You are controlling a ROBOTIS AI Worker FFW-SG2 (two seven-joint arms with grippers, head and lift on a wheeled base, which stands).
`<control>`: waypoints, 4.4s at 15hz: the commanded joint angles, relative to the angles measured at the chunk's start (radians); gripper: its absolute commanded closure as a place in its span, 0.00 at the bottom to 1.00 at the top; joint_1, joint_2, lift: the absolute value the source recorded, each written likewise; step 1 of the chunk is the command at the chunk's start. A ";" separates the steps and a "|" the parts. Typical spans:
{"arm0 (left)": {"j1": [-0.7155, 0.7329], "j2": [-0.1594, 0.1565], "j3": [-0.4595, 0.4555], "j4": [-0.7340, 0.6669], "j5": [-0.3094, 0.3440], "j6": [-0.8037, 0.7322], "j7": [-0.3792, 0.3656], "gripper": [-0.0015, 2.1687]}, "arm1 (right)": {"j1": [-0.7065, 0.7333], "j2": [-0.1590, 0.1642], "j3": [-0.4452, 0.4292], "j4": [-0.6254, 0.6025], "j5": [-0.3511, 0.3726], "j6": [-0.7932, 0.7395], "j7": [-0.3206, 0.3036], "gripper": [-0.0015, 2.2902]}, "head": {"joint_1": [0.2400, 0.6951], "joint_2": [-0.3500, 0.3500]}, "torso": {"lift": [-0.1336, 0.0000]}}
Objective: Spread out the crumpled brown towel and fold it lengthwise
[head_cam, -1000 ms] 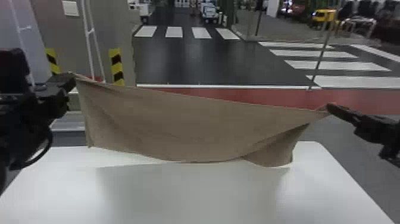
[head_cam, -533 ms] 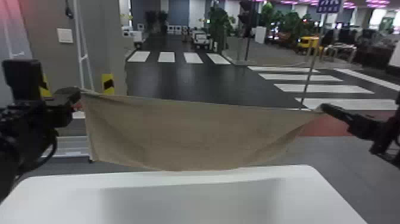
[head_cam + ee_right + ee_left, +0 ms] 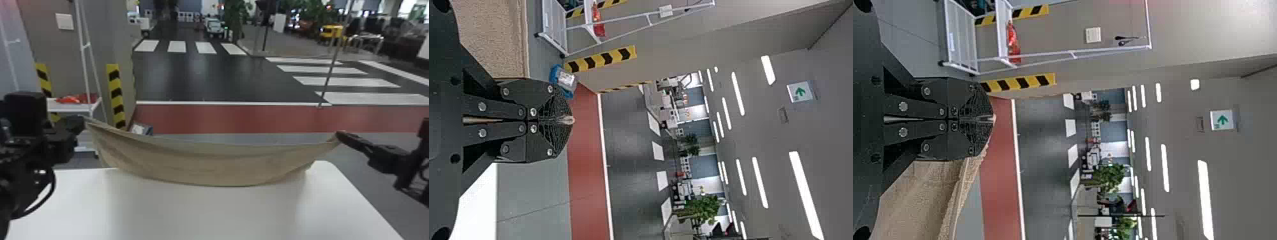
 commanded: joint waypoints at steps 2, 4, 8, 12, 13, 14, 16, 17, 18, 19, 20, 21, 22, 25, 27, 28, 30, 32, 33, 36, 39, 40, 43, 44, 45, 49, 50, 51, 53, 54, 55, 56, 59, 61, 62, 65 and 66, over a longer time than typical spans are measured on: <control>0.179 -0.006 0.040 -0.159 -0.079 0.029 0.015 0.62 | 0.131 0.001 -0.035 -0.090 -0.023 0.001 0.005 0.75 | 0.56 0.33 | 0.04; 0.256 -0.009 0.066 -0.246 -0.100 0.093 0.026 0.62 | 0.209 0.001 -0.081 -0.151 -0.031 0.007 0.014 0.75 | 0.63 0.33 | 0.04; 0.409 0.001 0.143 -0.383 -0.097 0.139 0.024 0.62 | 0.359 0.001 -0.171 -0.237 -0.082 0.019 0.036 0.75 | 0.78 0.31 | 0.04; 0.547 0.001 0.216 -0.484 -0.083 0.157 0.017 0.62 | 0.491 0.023 -0.251 -0.333 -0.109 0.019 0.062 0.75 | 0.90 0.29 | 0.04; 0.581 0.001 0.229 -0.507 -0.082 0.157 0.014 0.62 | 0.516 0.030 -0.268 -0.349 -0.120 0.019 0.063 0.75 | 0.95 0.29 | 0.04; 0.619 -0.001 0.249 -0.532 -0.080 0.157 0.011 0.62 | 0.537 0.032 -0.282 -0.357 -0.131 0.016 0.076 0.75 | 0.97 0.29 | 0.04; 0.674 -0.010 0.270 -0.573 -0.077 0.157 0.007 0.62 | 0.558 0.055 -0.314 -0.369 -0.135 0.022 0.100 0.75 | 1.00 0.28 | 0.04; 0.697 -0.013 0.278 -0.588 -0.077 0.157 0.006 0.62 | 0.568 0.067 -0.329 -0.385 -0.137 0.034 0.108 0.75 | 1.00 0.28 | 0.04; 0.707 -0.013 0.279 -0.601 -0.079 0.173 0.003 0.62 | 0.577 0.078 -0.345 -0.400 -0.143 0.062 0.115 0.75 | 1.00 0.28 | 0.04; 0.719 -0.013 0.293 -0.614 -0.079 0.191 0.001 0.62 | 0.586 0.084 -0.358 -0.412 -0.155 0.086 0.115 0.75 | 1.00 0.27 | 0.04; 0.728 -0.013 0.299 -0.624 -0.079 0.194 0.001 0.62 | 0.592 0.092 -0.374 -0.421 -0.157 0.120 0.115 0.75 | 1.00 0.27 | 0.04; 0.728 -0.013 0.301 -0.628 -0.079 0.194 0.001 0.62 | 0.594 0.096 -0.383 -0.423 -0.155 0.129 0.123 0.75 | 1.00 0.27 | 0.04; 0.728 -0.013 0.301 -0.627 -0.079 0.194 0.001 0.62 | 0.594 0.096 -0.383 -0.420 -0.146 0.129 0.125 0.75 | 1.00 0.27 | 0.04; 0.730 -0.015 0.292 -0.611 -0.039 0.191 -0.019 0.62 | 0.591 0.107 -0.358 -0.402 -0.099 0.136 0.122 0.75 | 1.00 0.26 | 0.04; 0.730 -0.021 0.256 -0.582 -0.027 0.154 -0.042 0.62 | 0.586 0.116 -0.348 -0.388 -0.079 0.136 0.123 0.75 | 1.00 0.25 | 0.04; 0.730 -0.027 0.223 -0.561 -0.027 0.121 -0.042 0.62 | 0.588 0.124 -0.345 -0.385 -0.068 0.136 0.126 0.75 | 1.00 0.24 | 0.04; 0.745 -0.044 0.147 -0.527 -0.019 0.016 -0.042 0.61 | 0.589 0.144 -0.338 -0.380 -0.045 0.136 0.131 0.75 | 1.00 0.20 | 0.04; 0.765 -0.049 0.042 -0.495 -0.022 -0.103 -0.060 0.49 | 0.591 0.150 -0.338 -0.363 -0.040 0.136 0.138 0.75 | 1.00 0.15 | 0.04; 0.774 -0.046 -0.003 -0.478 -0.024 -0.149 -0.071 0.47 | 0.591 0.150 -0.340 -0.357 -0.042 0.136 0.140 0.75 | 1.00 0.13 | 0.04; 0.780 -0.039 -0.144 -0.415 -0.082 -0.266 -0.094 0.34 | 0.591 0.150 -0.340 -0.351 -0.042 0.139 0.140 0.75 | 1.00 0.00 | 0.04; 0.809 -0.035 -0.230 -0.386 -0.119 -0.337 -0.095 0.25 | 0.588 0.154 -0.332 -0.346 -0.042 0.142 0.138 0.75 | 1.00 0.00 | 0.04; 0.811 -0.027 -0.258 -0.377 -0.123 -0.352 -0.091 0.24 | 0.585 0.154 -0.326 -0.342 -0.042 0.142 0.138 0.75 | 1.00 0.00 | 0.04; 0.822 -0.022 -0.304 -0.355 -0.133 -0.361 -0.094 0.17 | 0.581 0.159 -0.312 -0.337 -0.040 0.139 0.138 0.75 | 1.00 0.00 | 0.04; 0.822 -0.021 -0.319 -0.343 -0.159 -0.361 -0.089 0.17 | 0.581 0.164 -0.312 -0.337 -0.040 0.139 0.138 0.75 | 1.00 0.00 | 0.04; 0.820 -0.022 -0.331 -0.331 -0.169 -0.361 -0.088 0.17 | 0.581 0.167 -0.312 -0.336 -0.039 0.139 0.140 0.75 | 1.00 0.00 | 0.04; 0.791 -0.033 -0.393 -0.254 -0.166 -0.379 -0.088 0.20 | 0.583 0.168 -0.314 -0.329 -0.039 0.136 0.140 0.75 | 1.00 0.00 | 0.04; 0.773 -0.035 -0.414 -0.231 -0.169 -0.379 -0.077 0.25 | 0.583 0.168 -0.314 -0.329 -0.039 0.136 0.140 0.75 | 1.00 0.00 | 0.04; 0.754 -0.038 -0.428 -0.208 -0.169 -0.379 -0.072 0.25 | 0.583 0.170 -0.314 -0.329 -0.037 0.136 0.140 0.75 | 1.00 0.00 | 0.04; 0.725 -0.044 -0.446 -0.173 -0.169 -0.376 -0.069 0.25 | 0.583 0.170 -0.314 -0.320 -0.037 0.129 0.140 0.75 | 1.00 0.00 | 0.04; 0.716 -0.049 -0.454 -0.159 -0.169 -0.376 -0.068 0.25 | 0.583 0.170 -0.312 -0.317 -0.037 0.126 0.142 0.75 | 1.00 0.00 | 0.04; 0.708 -0.056 -0.460 -0.145 -0.172 -0.376 -0.068 0.25 | 0.585 0.170 -0.312 -0.313 -0.037 0.123 0.142 0.75 | 1.00 0.00 | 0.04; 0.697 -0.059 -0.472 -0.130 -0.175 -0.376 -0.066 0.25 | 0.585 0.171 -0.312 -0.308 -0.036 0.120 0.143 0.75 | 1.00 0.00 | 0.04; 0.670 -0.070 -0.500 -0.091 -0.180 -0.373 -0.046 0.32 | 0.585 0.170 -0.312 -0.299 -0.037 0.114 0.149 0.75 | 1.00 0.00 | 0.04; 0.661 -0.073 -0.505 -0.084 -0.180 -0.373 -0.042 0.32 | 0.583 0.170 -0.315 -0.291 -0.037 0.114 0.154 0.75 | 1.00 0.00 | 0.04; 0.658 -0.081 -0.505 -0.076 -0.182 -0.373 -0.040 0.32 | 0.583 0.170 -0.317 -0.286 -0.037 0.114 0.157 0.75 | 1.00 0.00 | 0.04; 0.638 -0.092 -0.518 -0.051 -0.186 -0.376 -0.028 0.32 | 0.583 0.170 -0.319 -0.282 -0.037 0.114 0.157 0.75 | 1.00 0.00 | 0.04; 0.628 -0.092 -0.524 -0.042 -0.191 -0.376 -0.023 0.32 | 0.583 0.168 -0.319 -0.280 -0.037 0.114 0.157 0.75 | 1.00 0.00 | 0.04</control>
